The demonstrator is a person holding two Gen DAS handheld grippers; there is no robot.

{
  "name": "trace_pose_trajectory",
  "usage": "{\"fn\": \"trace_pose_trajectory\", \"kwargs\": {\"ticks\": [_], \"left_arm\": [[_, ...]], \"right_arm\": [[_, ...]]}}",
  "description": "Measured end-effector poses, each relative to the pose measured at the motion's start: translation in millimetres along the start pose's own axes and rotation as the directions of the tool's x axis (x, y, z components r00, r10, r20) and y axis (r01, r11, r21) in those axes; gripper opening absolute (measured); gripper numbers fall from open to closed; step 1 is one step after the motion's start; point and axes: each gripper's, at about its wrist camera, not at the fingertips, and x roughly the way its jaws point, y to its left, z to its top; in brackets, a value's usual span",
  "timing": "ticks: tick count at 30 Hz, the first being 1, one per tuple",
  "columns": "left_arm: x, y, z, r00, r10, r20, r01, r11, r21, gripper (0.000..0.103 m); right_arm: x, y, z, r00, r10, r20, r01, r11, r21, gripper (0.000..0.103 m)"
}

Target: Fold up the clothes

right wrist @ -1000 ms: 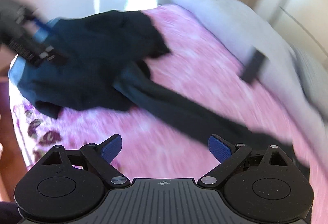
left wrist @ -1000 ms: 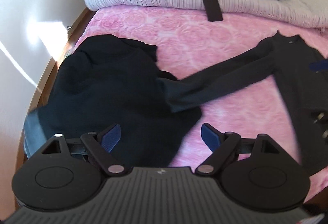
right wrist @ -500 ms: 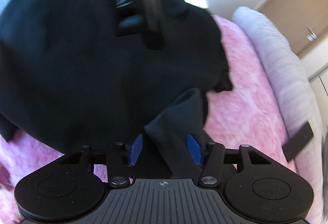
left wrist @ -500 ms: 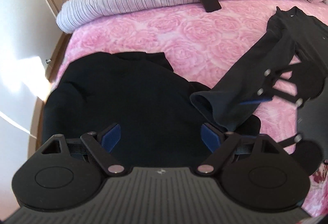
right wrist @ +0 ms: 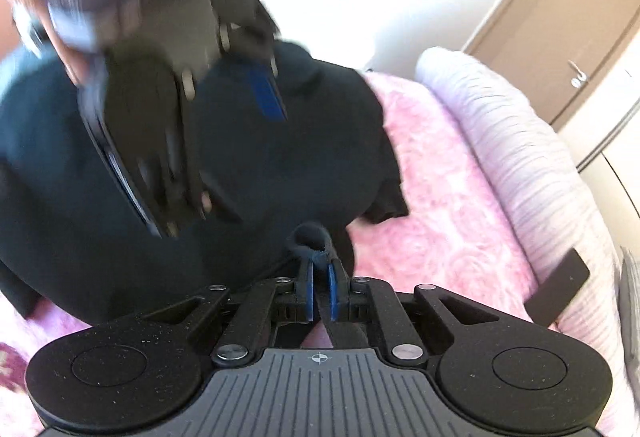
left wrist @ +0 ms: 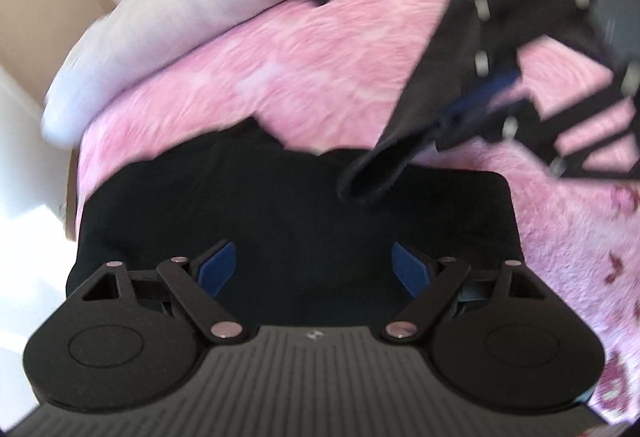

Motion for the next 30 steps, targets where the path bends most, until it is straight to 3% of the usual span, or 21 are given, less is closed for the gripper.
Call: {"fn": "trace_pose_trajectory", "kwargs": {"ticks": [3,5,8,10,12,16,18,21,24,27,30], "left_arm": [[15.7,-8.9,14.9,0.997,-0.044,0.058,0.036,0.991,0.133,0.081],[25.0,-16.9,24.8,0.993,-0.082,0.090,0.058,0.969,0.239,0.078],[36.0,-30.3,36.0,0.989,-0.109,0.099,0.060,0.913,0.403,0.054],[39.1,-34.6,42.3,0.988,-0.121,0.095,0.063,0.883,0.466,0.023],[37.1,-33.7,49.9,0.989,-0.099,0.108,0.033,0.867,0.498,0.006],[20.9,-21.6,84.8,0.983,-0.064,0.174,-0.026,0.883,0.469,0.006],[9.4,-25.8,121.1,0.972,-0.054,0.228,-0.059,0.886,0.461,0.005],[-8.4,-36.8,181.8,0.948,-0.039,0.315,-0.114,0.885,0.451,0.005],[-25.7,-50.3,242.4,0.917,-0.027,0.398,-0.163,0.886,0.434,0.005],[-34.8,-94.4,311.3,0.889,-0.041,0.456,-0.173,0.891,0.419,0.005],[-24.5,-160.3,366.2,0.875,-0.102,0.472,-0.139,0.883,0.449,0.005]], "right_arm": [[-11.8,-15.4,0.4,1.000,0.000,0.006,0.000,0.998,0.058,0.007],[-18.2,-20.1,-3.1,1.000,-0.004,0.002,0.004,0.997,0.081,0.007],[-24.1,-16.1,-0.3,1.000,-0.005,-0.002,0.005,0.994,0.110,0.007],[-27.1,-18.1,-0.7,1.000,-0.013,0.004,0.013,0.992,0.123,0.007],[-35.9,-22.1,0.7,1.000,-0.026,0.010,0.024,0.989,0.148,0.007],[-70.2,-44.6,-4.6,0.996,-0.081,0.039,0.068,0.962,0.264,0.007],[-85.3,-62.9,-9.2,0.991,-0.118,0.055,0.092,0.933,0.348,0.007],[-115.5,-102.1,-27.7,0.977,-0.200,0.069,0.140,0.858,0.495,0.007],[-152.3,-144.0,-55.4,0.956,-0.285,0.069,0.180,0.756,0.630,0.007],[-197.2,-188.1,-103.4,0.933,-0.358,0.039,0.212,0.632,0.745,0.007],[-239.8,-227.9,-165.8,0.909,-0.417,-0.020,0.257,0.522,0.813,0.007]]}}
